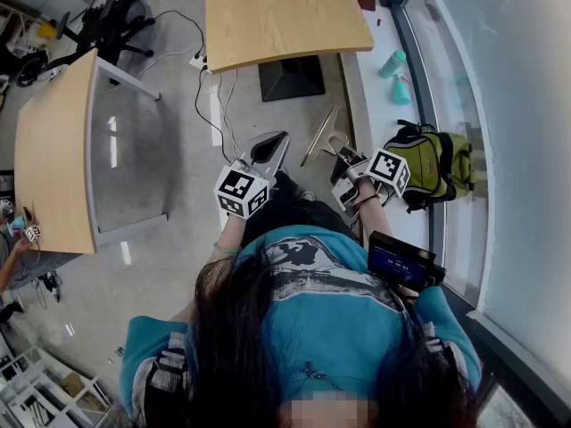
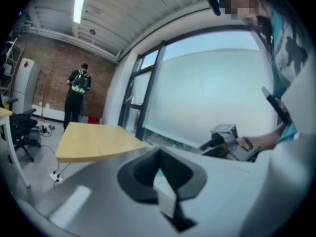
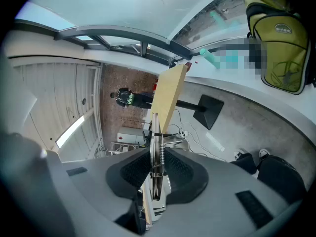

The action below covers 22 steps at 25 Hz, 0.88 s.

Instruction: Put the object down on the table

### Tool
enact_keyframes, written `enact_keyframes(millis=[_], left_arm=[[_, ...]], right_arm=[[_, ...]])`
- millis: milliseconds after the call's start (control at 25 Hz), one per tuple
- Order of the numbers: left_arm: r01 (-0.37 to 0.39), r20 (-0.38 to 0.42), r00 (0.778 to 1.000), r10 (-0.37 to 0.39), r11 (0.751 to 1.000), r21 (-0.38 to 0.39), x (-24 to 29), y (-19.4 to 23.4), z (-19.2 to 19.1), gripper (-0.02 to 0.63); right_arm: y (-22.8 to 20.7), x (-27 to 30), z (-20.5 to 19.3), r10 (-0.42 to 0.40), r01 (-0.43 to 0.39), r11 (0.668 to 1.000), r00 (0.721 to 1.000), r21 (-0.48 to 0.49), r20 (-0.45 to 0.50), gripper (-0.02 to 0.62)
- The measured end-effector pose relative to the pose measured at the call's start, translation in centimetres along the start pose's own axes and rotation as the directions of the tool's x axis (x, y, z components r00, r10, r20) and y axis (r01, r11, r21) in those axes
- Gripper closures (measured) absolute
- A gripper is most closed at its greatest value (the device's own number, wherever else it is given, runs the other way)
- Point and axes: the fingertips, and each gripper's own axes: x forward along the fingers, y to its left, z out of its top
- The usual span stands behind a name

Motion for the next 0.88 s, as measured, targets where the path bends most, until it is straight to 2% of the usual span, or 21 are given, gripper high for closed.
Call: enact_keyframes(millis=[200, 440, 720, 880], left_arm=[[-0.023, 0.018, 1.0, 0.023, 1.0, -0.011, 0.4, 1.6, 0.7, 0.603], [-0.02, 0.013, 1.0, 0.02, 0.999, -0.026, 4.3, 6.5, 1.5, 0.603], [0.018, 0.002, 1.0, -0.018, 1.0, -0.011, 8.6, 13.2, 3.6, 0.603], [0.021, 0.012, 1.0, -0.02, 1.0, -0.021, 10.2, 18.4, 5.4, 0.603]], right_arm=[[0.1, 0.7, 0.4, 0.003, -0.003, 1.0, 1.0, 0.008, -0.003, 0.503], [0.3, 4.9, 4.2, -0.018, 0.018, 1.0, 1.0, 0.024, 0.006, 0.503], [2.0, 11.1, 8.1, -0.035, 0.034, 0.999, 0.999, 0.041, 0.022, 0.503], [3.7, 15.9, 10.0, -0.042, 0.042, 0.999, 0.999, 0.035, 0.018, 0.503]])
